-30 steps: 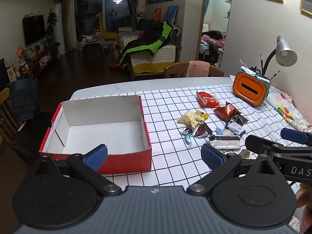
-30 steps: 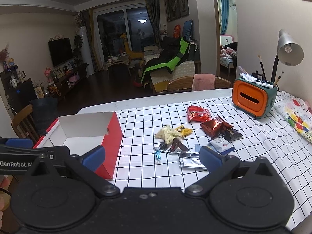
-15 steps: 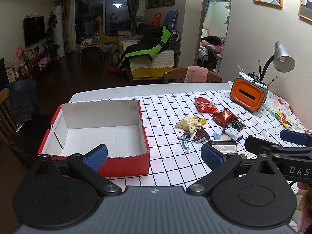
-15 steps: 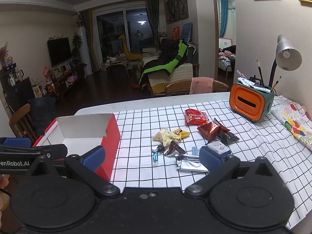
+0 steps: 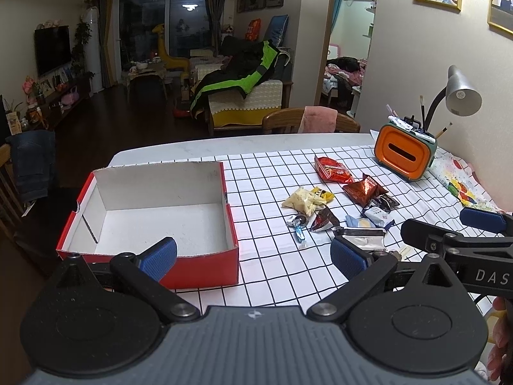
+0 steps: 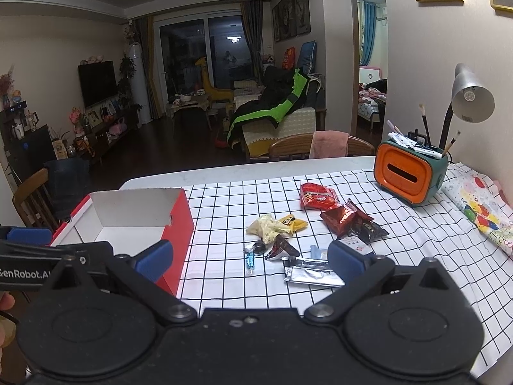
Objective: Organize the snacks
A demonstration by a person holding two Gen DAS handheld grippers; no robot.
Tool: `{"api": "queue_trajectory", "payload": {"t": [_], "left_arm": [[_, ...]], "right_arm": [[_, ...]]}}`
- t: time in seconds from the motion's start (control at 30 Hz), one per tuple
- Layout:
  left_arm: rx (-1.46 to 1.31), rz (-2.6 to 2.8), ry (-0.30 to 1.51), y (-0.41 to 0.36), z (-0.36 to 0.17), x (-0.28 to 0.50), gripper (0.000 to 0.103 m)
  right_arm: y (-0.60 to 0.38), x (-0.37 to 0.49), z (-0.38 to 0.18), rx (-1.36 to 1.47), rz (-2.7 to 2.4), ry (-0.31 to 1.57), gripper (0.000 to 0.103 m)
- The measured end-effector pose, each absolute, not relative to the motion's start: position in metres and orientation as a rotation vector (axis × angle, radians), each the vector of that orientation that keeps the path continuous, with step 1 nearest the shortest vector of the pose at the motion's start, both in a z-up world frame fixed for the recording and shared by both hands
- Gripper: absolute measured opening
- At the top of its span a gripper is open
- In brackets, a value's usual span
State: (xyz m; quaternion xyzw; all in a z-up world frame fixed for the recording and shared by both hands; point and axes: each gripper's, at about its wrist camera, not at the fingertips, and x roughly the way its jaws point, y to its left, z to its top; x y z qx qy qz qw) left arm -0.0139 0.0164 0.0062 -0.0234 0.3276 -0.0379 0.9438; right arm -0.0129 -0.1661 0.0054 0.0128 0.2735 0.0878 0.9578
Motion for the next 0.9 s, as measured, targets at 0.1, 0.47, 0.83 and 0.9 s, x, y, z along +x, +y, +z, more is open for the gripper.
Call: {"api": "queue_trajectory", "payload": {"t": [0.1,0.47,0.83,0.9], "left_arm": [[-0.046,-0.078,0.669,0.016,0.007,-0.014,0.103],[-0.044,-0.081,0.669,0.013,0.008,-0.014,0.103],[-0.021,-0.098,0.691,-0.003,0.002,0.003,0.103],[-0.018,-0.101,0.699,-0.008,0.001,0.01,0.103]], "right_arm": [[-0.166,-0.012,0.005,0.023,0.183,0.554,0.103],[-0.166,-0.016,0.007,0.016,0.188,0.547,0.103],[-0.18,-0.005,0.003,0.011,0.179,0.542,0.103],[-0.183,0.0,0.0,0.008,0.183,0.549,0.103]]}}
